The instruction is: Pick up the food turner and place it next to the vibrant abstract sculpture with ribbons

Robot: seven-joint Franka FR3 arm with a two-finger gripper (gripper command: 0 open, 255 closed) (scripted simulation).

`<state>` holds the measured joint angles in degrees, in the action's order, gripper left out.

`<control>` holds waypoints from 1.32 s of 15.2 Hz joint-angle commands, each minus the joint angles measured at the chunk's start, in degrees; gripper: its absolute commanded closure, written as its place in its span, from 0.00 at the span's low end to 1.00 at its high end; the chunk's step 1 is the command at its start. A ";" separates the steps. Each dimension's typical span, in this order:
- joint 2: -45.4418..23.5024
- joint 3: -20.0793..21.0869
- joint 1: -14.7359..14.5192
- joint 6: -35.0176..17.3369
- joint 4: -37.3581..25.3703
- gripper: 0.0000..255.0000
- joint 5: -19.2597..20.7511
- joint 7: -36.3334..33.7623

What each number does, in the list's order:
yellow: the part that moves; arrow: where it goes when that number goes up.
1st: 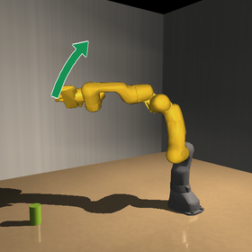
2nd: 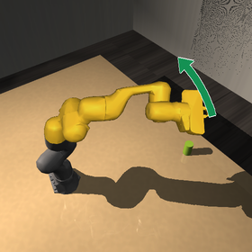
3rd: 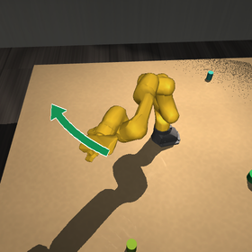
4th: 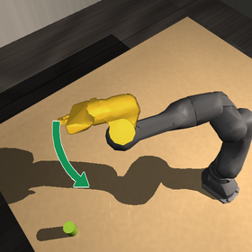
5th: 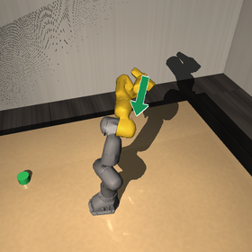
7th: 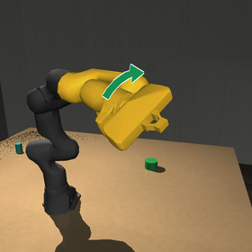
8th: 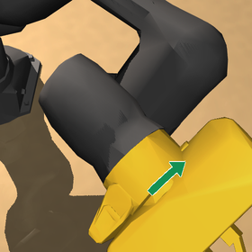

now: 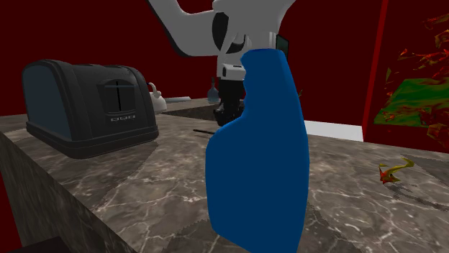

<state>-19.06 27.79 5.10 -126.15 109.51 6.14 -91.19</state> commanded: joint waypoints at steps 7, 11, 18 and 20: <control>2.84 0.67 0.57 4.97 -2.43 1.00 -1.64 0.86; 4.12 0.92 0.78 7.68 -4.01 1.00 -2.37 1.21; 5.92 1.25 1.04 12.56 -7.29 1.00 -3.38 1.65; 6.33 1.32 1.08 13.98 -8.35 1.00 -3.60 1.74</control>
<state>-12.67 29.04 6.32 -113.22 102.24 2.52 -89.27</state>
